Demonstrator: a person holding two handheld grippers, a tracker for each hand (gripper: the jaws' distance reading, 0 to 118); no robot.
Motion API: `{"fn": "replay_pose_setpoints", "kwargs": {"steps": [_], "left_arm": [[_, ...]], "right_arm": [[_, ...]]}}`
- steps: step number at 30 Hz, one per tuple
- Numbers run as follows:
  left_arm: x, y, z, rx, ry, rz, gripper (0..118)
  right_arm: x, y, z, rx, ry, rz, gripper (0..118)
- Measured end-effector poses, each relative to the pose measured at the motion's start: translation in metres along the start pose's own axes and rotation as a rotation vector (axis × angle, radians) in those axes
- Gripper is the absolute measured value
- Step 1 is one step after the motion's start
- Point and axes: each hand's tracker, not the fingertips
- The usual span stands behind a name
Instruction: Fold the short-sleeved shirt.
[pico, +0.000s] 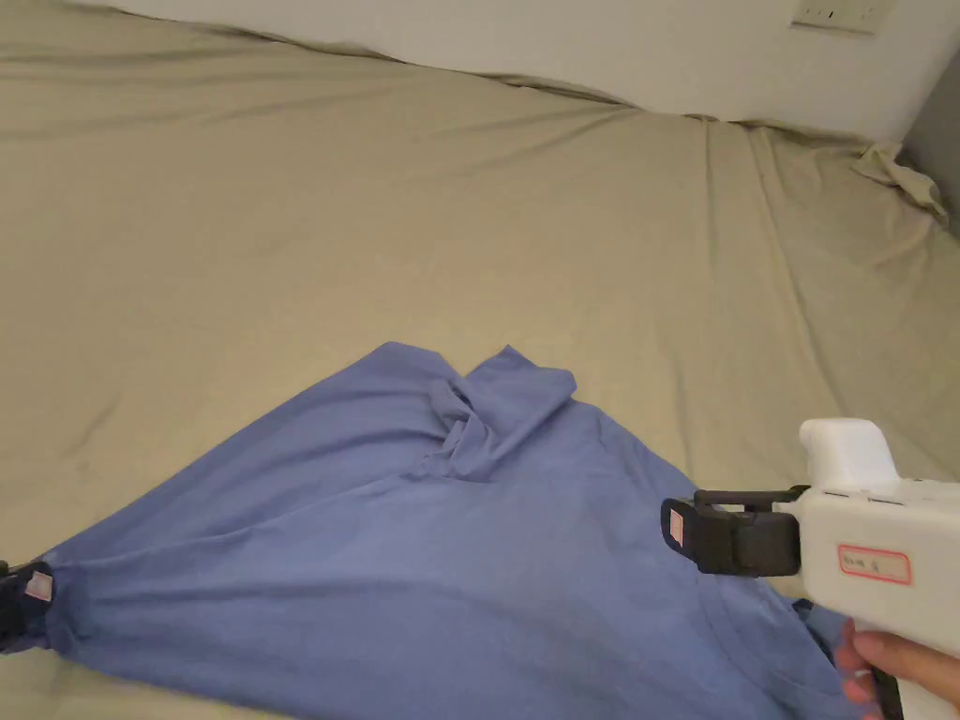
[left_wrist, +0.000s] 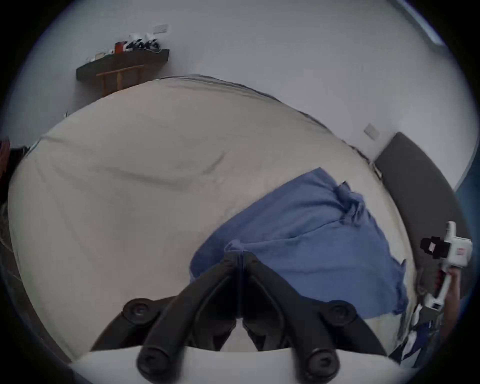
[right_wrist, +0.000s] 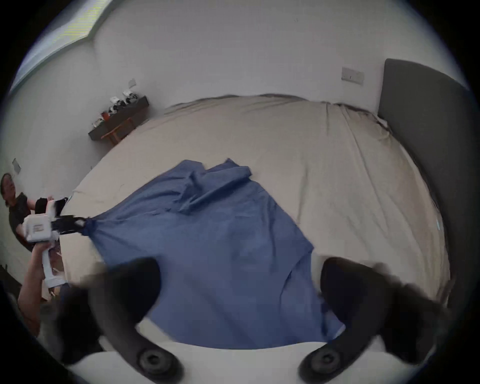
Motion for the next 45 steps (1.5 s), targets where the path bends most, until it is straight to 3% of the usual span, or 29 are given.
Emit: {"fn": "replay_pose_setpoints", "kwargs": {"steps": [1, 6, 11, 12, 13, 14, 15, 17, 18, 19, 20, 24, 26, 29, 33, 36, 42, 45], "left_arm": [[0.0, 0.002, 0.003, 0.003, -0.004, 0.006, 0], [0.001, 0.008, 0.01, 0.014, -0.017, 0.022, 0], [0.002, 0.009, 0.003, 0.003, -0.003, 0.013, 0], [0.002, 0.009, 0.001, 0.0, 0.001, 0.011, 0], [0.003, 0.009, 0.0, -0.003, 0.005, 0.008, 0], [0.003, 0.01, -0.001, -0.005, 0.009, 0.004, 0], [0.001, 0.008, -0.002, -0.007, 0.014, 0.002, 0], [0.0, 0.008, -0.004, -0.007, 0.02, 0.0, 0], [0.0, 0.008, -0.005, -0.008, 0.021, 0.004, 0], [-0.001, 0.007, -0.004, -0.008, 0.02, 0.013, 0], [-0.001, 0.007, -0.004, -0.005, 0.013, 0.027, 0], [0.002, 0.007, 0.002, 0.016, -0.046, 0.072, 0], [0.006, 0.014, 0.008, 0.007, -0.046, 0.072, 0], [0.013, 0.035, 0.024, 0.043, -0.042, 0.048, 0], [0.036, 0.085, 0.04, 0.149, -0.202, 0.15, 0], [0.065, 0.132, 0.059, 0.25, -0.257, 0.112, 0], [0.099, 0.247, 0.105, 0.44, -0.376, 0.16, 0], [0.121, 0.299, 0.12, 0.506, -0.337, 0.095, 0]], "right_arm": [[0.009, 0.009, -0.003, 0.095, 0.008, 0.018, 118], [0.037, 0.049, -0.097, -0.145, -0.114, 0.129, 118], [0.048, 0.048, -0.17, -0.308, -0.244, 0.138, 114], [0.047, 0.046, -0.175, -0.307, -0.24, 0.137, 104], [0.046, 0.045, -0.176, -0.319, -0.226, 0.125, 86], [0.043, 0.043, -0.171, -0.322, -0.177, 0.066, 78], [0.04, 0.045, -0.163, -0.298, -0.203, 0.026, 70], [0.03, 0.042, -0.151, -0.278, -0.176, 0.052, 15], [0.022, 0.042, -0.143, -0.247, -0.202, 0.101, 5], [0.015, 0.04, -0.134, -0.214, -0.219, 0.139, 5], [0.01, 0.038, -0.124, -0.192, -0.175, 0.143, 5], [0.0, 0.029, -0.059, 0.022, -0.078, 0.051, 5], [-0.009, 0.032, -0.011, 0.164, -0.142, 0.077, 5], [-0.029, 0.038, 0.057, 0.325, -0.194, 0.177, 5], [-0.049, 0.065, 0.125, 0.529, -0.391, 0.381, 5], [-0.056, 0.097, 0.169, 0.624, -0.538, 0.446, 5], [-0.037, 0.169, 0.232, 0.724, -0.723, 0.416, 5], [-0.025, 0.208, 0.253, 0.733, -0.706, 0.332, 5]]}}
